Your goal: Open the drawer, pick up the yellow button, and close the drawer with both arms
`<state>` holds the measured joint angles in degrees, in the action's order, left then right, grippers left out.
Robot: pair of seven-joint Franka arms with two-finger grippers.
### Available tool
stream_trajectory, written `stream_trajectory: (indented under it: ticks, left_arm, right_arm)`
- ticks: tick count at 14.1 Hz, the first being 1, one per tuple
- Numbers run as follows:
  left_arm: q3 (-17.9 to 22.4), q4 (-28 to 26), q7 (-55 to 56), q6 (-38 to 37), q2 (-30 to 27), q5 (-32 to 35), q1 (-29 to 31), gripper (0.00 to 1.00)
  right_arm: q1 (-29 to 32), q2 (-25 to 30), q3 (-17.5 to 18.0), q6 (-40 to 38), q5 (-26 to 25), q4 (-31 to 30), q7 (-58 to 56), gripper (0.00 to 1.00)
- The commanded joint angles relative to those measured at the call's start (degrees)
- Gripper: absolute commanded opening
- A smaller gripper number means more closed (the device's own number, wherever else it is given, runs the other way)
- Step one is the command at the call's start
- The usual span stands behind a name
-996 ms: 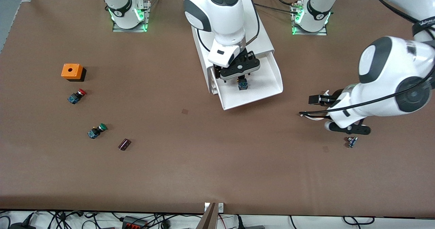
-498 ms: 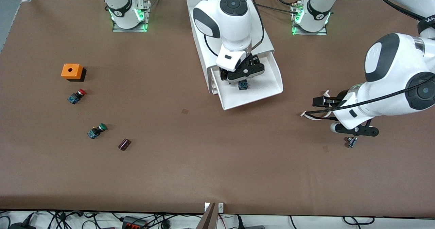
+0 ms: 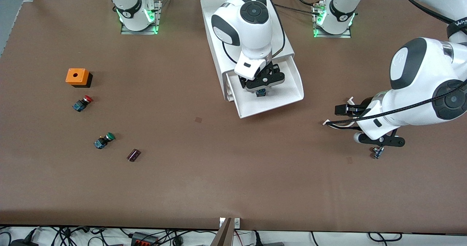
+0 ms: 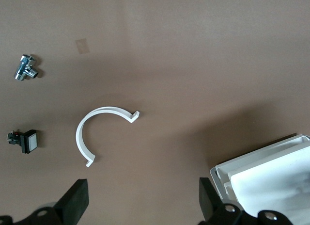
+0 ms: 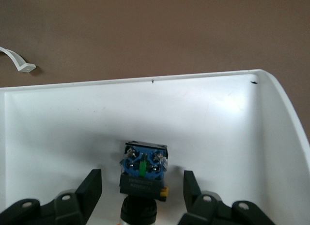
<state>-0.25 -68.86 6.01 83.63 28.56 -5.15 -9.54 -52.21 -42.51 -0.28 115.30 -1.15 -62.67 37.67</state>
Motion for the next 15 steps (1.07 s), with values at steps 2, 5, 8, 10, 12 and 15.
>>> stream_trajectory:
  ticks: [2,5,8,10,12,15]
  left_arm:
    - [-0.01,0.48,0.49,-0.66,0.27,1.63,-0.22,1.0]
    - [-0.01,0.57,0.49,-0.66,0.27,1.72,-0.22,1.0]
    - [-0.01,0.48,0.41,-0.66,0.27,1.72,-0.22,1.0]
    - [-0.01,0.57,0.49,-0.66,0.27,1.72,-0.22,1.0]
    - [-0.01,0.57,0.67,-0.75,0.18,1.72,-0.31,1.0]
    - [-0.8,0.57,6.18,-0.57,0.09,1.72,-0.48,1.0]
  right_arm:
    - [-0.44,-1.61,-0.07,0.01,-0.52,2.03,1.36,0.63]
    - [-0.35,-1.43,0.02,-0.6,-0.26,2.12,1.27,0.25]
    - [-0.09,-1.08,-0.07,-1.04,0.79,2.21,1.36,0.0]
    - [0.35,-0.82,-0.07,-3.75,2.02,5.08,2.32,0.0]
    - [2.1,-0.73,-0.33,-8.4,4.82,9.57,2.41,0.0]
    - [6.66,1.03,-0.16,-11.31,6.42,10.03,2.24,0.0]
